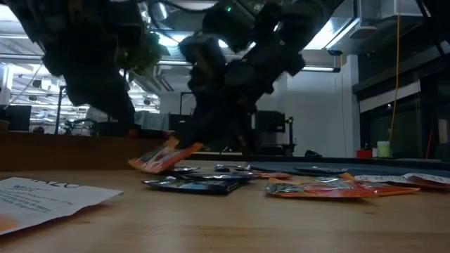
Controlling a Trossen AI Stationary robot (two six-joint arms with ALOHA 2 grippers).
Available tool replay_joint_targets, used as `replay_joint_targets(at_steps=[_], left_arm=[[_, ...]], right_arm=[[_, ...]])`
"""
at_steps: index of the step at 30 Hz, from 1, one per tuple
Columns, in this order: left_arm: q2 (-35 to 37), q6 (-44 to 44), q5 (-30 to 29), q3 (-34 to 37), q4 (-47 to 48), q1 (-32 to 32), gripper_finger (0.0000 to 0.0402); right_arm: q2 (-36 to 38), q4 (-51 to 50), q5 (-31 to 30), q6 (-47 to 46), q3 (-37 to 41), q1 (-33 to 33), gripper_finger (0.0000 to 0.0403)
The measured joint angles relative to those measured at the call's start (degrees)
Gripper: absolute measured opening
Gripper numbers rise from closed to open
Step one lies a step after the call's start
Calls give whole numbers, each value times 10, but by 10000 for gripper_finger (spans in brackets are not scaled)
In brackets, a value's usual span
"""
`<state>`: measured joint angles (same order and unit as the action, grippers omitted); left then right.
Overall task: Pick & Place Tea
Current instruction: Put the orange tea bag into the right section of the wooden organizer
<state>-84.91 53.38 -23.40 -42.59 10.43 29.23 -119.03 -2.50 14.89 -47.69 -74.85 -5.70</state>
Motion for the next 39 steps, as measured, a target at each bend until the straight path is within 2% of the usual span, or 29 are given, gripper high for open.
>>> replay_joint_targets(at_steps=[7, 20, 29, 36, 39], left_arm=[[66, -2, -9, 0, 52, -12, 88], [150, -84, 171, 0, 66, -99, 96], [158, -113, 223, 0, 81, -156, 134], [158, -142, 261, 0, 102, -193, 159], [158, -156, 300, 0, 100, -204, 162]], right_arm=[[39, -32, -34, 87, 0, -22, 3], [80, -29, -88, 169, 0, -39, 3], [109, -16, -122, 194, 0, -39, 3], [113, -11, -123, 197, -1, -39, 3], [113, -8, -130, 199, -1, -39, 3]])
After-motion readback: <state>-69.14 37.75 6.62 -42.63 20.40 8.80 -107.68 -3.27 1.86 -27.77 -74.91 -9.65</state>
